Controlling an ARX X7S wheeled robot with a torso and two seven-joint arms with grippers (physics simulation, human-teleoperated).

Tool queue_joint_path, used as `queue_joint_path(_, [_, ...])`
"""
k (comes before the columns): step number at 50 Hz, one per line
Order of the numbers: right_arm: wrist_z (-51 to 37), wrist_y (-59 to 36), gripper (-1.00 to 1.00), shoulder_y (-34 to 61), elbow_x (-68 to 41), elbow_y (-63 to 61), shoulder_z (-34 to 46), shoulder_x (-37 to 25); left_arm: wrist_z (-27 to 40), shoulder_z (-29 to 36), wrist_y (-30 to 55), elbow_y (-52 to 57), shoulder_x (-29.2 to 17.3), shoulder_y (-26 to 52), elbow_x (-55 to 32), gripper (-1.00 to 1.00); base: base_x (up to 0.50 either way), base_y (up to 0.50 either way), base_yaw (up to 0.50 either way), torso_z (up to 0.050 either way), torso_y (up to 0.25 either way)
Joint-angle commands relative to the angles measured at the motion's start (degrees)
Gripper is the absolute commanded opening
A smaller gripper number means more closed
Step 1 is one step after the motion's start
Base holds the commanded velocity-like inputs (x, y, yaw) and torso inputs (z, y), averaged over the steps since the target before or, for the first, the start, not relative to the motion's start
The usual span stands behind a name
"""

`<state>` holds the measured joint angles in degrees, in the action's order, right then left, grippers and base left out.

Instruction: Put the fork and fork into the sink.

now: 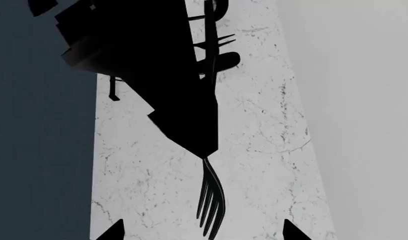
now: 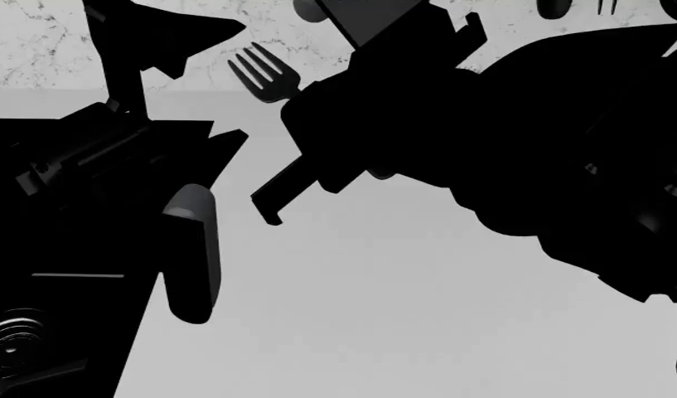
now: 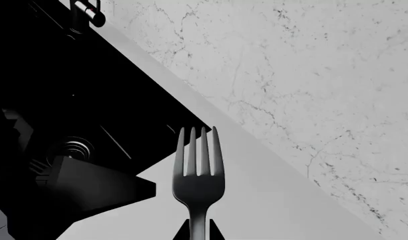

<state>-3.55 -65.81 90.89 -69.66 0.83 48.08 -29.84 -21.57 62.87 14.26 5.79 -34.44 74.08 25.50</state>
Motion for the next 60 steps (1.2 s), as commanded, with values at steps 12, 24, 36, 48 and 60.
queue_joint_path(12, [-1.4,-1.4,-1.0,0.4,-2.2,-3.0,-0.7,-0.8,0.3,1.2,-0.3,-1.7,0.2,-0.2,1.5,1.0,0.0,0.0,0.0,0.0,0.0])
queue_joint_path(24, [-1.9,-2.0,-1.0,0.3,-4.8,-5.6,-1.2,0.0,3.2,1.9,-2.3,-3.9,1.1,0.4,3.7,1.0,0.0,0.0,0.0,0.0,0.0])
queue_joint_path(36, [-2.1,-2.2,-1.0,0.9,-5.9,-6.6,-1.5,0.3,3.5,2.8,-3.4,-4.4,0.7,0.3,4.7,1.0,0.0,0.0,0.0,0.0,0.0])
queue_joint_path(48, [-2.1,-2.3,-1.0,1.7,-6.3,-6.8,-1.3,0.5,3.9,3.5,-5.5,-3.7,-0.4,-0.2,4.6,-1.0,0.0,0.0,0.0,0.0,0.0])
queue_joint_path(60, [-5.2,-3.3,1.0,3.7,-10.2,-5.5,-4.1,0.8,4.6,2.6,-6.2,-2.3,-1.1,0.4,4.7,-1.0,0.0,0.0,0.0,0.0,0.0])
